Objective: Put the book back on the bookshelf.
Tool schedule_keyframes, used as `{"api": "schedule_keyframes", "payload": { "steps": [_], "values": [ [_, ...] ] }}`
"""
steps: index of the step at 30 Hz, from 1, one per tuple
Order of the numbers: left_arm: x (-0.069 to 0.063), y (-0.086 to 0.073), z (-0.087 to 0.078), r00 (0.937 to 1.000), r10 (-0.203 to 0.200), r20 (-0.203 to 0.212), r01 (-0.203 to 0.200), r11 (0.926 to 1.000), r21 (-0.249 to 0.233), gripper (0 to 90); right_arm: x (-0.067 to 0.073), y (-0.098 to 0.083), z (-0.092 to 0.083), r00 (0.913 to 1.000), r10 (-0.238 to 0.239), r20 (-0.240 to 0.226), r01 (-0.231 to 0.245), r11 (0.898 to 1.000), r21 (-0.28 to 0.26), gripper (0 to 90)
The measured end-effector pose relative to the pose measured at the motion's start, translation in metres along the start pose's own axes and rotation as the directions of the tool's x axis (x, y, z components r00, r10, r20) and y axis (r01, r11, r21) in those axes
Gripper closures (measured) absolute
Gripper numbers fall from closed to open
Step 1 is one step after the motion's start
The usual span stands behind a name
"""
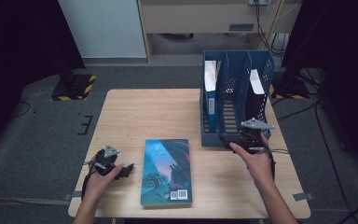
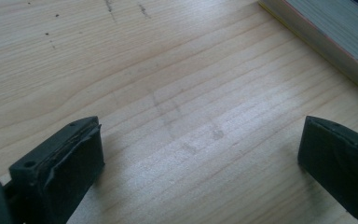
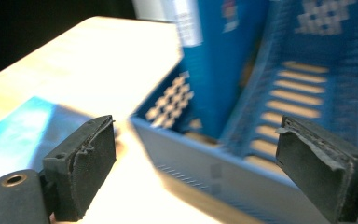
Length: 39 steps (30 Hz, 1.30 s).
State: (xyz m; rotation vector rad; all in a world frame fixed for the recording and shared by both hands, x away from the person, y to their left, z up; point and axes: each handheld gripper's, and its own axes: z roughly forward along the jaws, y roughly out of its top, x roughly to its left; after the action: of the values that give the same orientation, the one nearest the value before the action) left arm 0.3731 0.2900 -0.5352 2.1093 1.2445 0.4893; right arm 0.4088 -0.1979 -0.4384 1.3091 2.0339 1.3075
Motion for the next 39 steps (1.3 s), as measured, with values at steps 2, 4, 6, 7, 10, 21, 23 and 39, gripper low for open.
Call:
{"api": "schedule_keyframes", "payload": {
  "steps": [2, 4, 6, 7, 10, 21, 23, 39],
  "values": [
    [0.0, 0.001, 0.0, 1.0, 0.0, 0.0, 0.0, 1.0, 0.009, 0.0, 0.01, -0.002, 0.003, 0.9994, -0.017, -0.031, 0.017, 1.0, 0.012, 11.8],
    [0.0, 0.001, 0.0, 1.0, 0.001, 0.001, -0.001, 0.9999, 0.01, 0.0, 0.019, -0.005, 0.006, 0.998, -0.035, -0.053, 0.036, 0.999, 0.026, 11.4],
    [0.0, 0.001, 0.0, 1.0, -0.003, 0.003, 0.003, 1.0, 0.009, 0.0, 0.028, -0.007, 0.01, 0.9961, -0.043, -0.077, 0.047, 0.998, 0.043, 11.3],
    [0.0, 0.001, -0.001, 1.0, -0.004, 0.007, 0.004, 1.0, 0.008, 0.0, 0.03, -0.008, 0.011, 0.9951, -0.052, -0.084, 0.056, 0.997, 0.048, 11.2],
    [0.002, 0.001, -0.002, 0.9995, -0.023, 0.02, 0.023, 0.9997, -0.006, 2.2, 0.041, -0.013, 0.017, 0.9916, -0.058, -0.116, 0.066, 0.995, 0.071, 11.2],
    [-0.004, 0.002, -0.021, 0.9972, -0.048, 0.057, 0.053, 0.9952, -0.082, 5.7, 0.077, -0.038, 0.042, 0.9665, -0.105, -0.234, 0.149, 0.972, 0.18, 14.1],
    [-0.007, 0.0, -0.024, 0.9962, -0.054, 0.068, 0.06, 0.9943, -0.088, 5.5, 0.084, -0.041, 0.044, 0.9604, -0.105, -0.258, 0.157, 0.969, 0.192, 14.1],
    [-0.042, -0.003, -0.044, 0.9865, 0.012, 0.163, 0.014, 0.987, -0.16, 5.1, 0.099, -0.056, 0.056, 0.9251, -0.085, -0.37, 0.194, 0.943, 0.27, 16.3]
  ]
}}
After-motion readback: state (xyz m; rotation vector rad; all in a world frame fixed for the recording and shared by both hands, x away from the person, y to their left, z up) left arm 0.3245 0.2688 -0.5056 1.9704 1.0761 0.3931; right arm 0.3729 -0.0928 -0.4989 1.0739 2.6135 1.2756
